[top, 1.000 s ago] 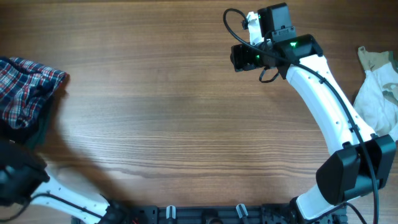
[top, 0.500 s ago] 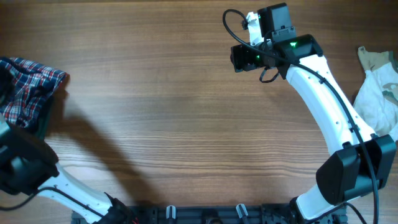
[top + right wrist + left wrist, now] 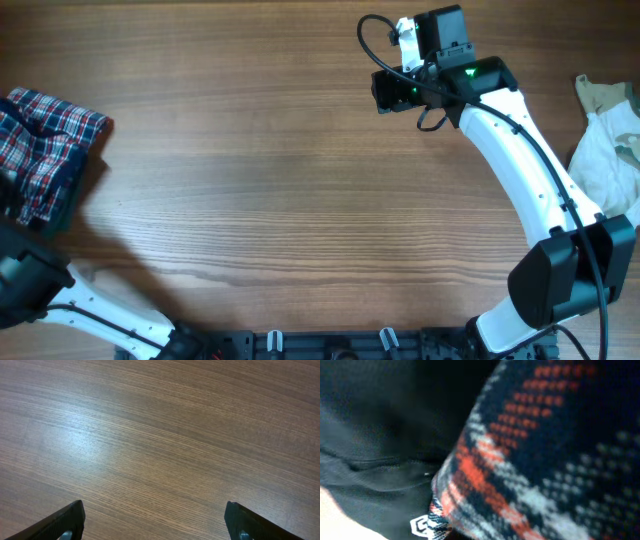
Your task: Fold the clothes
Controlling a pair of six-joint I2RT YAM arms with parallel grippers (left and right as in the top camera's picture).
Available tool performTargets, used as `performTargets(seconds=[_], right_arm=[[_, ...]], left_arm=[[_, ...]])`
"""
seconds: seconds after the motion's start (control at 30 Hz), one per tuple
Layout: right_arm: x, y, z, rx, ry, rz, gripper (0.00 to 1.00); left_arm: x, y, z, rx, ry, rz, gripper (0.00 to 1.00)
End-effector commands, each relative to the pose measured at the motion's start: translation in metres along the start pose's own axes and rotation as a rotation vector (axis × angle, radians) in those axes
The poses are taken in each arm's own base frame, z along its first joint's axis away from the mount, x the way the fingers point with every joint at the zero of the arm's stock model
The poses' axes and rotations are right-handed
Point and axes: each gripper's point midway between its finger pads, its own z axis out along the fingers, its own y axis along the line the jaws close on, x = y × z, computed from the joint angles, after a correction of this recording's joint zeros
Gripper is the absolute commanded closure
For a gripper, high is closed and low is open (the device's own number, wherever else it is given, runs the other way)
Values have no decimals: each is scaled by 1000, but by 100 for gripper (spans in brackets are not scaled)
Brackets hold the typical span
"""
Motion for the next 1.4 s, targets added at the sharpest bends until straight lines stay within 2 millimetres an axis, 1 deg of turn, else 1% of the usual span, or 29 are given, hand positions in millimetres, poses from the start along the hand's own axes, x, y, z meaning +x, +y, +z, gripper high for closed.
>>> performTargets(seconds=[0.0, 0.03, 0.1, 0.17, 0.2, 0.23, 0.27, 0.3, 0.33, 0.37, 0.47, 0.5, 0.57, 0.7, 0.77, 0.8, 0.83, 0.87, 0.9, 0.97, 1.03, 1.07, 1.1, 1.13, 1.17, 1.23, 1.3, 1.33, 1.37], right_arm=[[9, -9, 10, 26, 32, 6, 10], [9, -8, 10, 24, 34, 6, 10], [11, -8, 10, 24, 39, 6, 10], [10, -8, 10, 24, 38, 7, 9], [10, -8, 10, 23, 38, 7, 9], [10, -8, 10, 23, 38, 7, 9], [11, -8, 10, 23, 39, 7, 9], [11, -8, 9, 23, 41, 7, 9], [12, -8, 9, 24, 44, 6, 9], [12, -8, 10, 24, 45, 7, 9], [12, -8, 10, 24, 44, 7, 9], [12, -8, 10, 24, 44, 7, 9], [12, -9, 10, 26, 45, 6, 8], [12, -9, 10, 28, 45, 4, 7], [13, -9, 10, 28, 47, 4, 7], [13, -9, 10, 27, 49, 4, 7], [13, -9, 10, 28, 50, 3, 7], [13, -9, 10, 28, 50, 3, 7], [13, -9, 11, 28, 50, 3, 7], [13, -9, 11, 28, 50, 3, 7], [13, -9, 11, 27, 51, -16, 7], [13, -9, 11, 27, 51, -21, 6], [13, -9, 11, 27, 51, -21, 6], [13, -9, 11, 27, 51, -20, 6], [13, -9, 11, 27, 51, -19, 6], [10, -9, 11, 27, 40, -20, 5], [10, -9, 14, 27, 41, -14, 5], [12, -9, 16, 26, 46, -8, 5], [14, -10, 19, 27, 56, 5, 5]], left_arm=[[-1, -58, -53, 341, 33, 3, 90], [-1, -71, -73, 411, 20, 18, 90], [3, -93, -127, 513, -59, 77, 90], [15, -112, -177, 590, -149, 148, 88], [23, -121, -194, 618, -187, 204, 86], [28, -129, -201, 616, -224, 248, 85], [30, -135, -202, 593, -261, 286, 85], [31, -141, -196, 546, -295, 333, 86], [31, -146, -180, 458, -331, 393, 88], [28, -145, -171, 417, -340, 393, 88], [13, -141, -125, 312, -322, 415, 87], [10, -139, -116, 294, -316, 411, 87], [-2, -126, -85, 230, -284, 381, 87], [-17, -96, -33, 160, -198, 265, 92], [-20, -85, -10, 130, -160, 243, 92], [-21, -76, 6, 111, -128, 196, 92], [-19, -71, 16, 111, -98, 162, 89], [-16, -71, 23, 137, -64, 154, 88], [-14, -74, 23, 163, -46, 151, 87], [-13, -86, 13, 247, -35, 167, 85], [-15, -102, -11, 346, -47, 175, 83], [-18, -112, -29, 406, -68, 183, 81], [-21, -116, -44, 439, -95, 188, 76], [-23, -118, -53, 455, -112, 188, 71], [-26, -121, -66, 474, -139, 194, 70], [-26, -127, -80, 510, -171, 248, 71], [-27, -131, -83, 498, -210, 319, 71], [-33, -124, -80, 446, -237, 309, 69], [-45, -111, -75, 356, -287, 288, 69]])
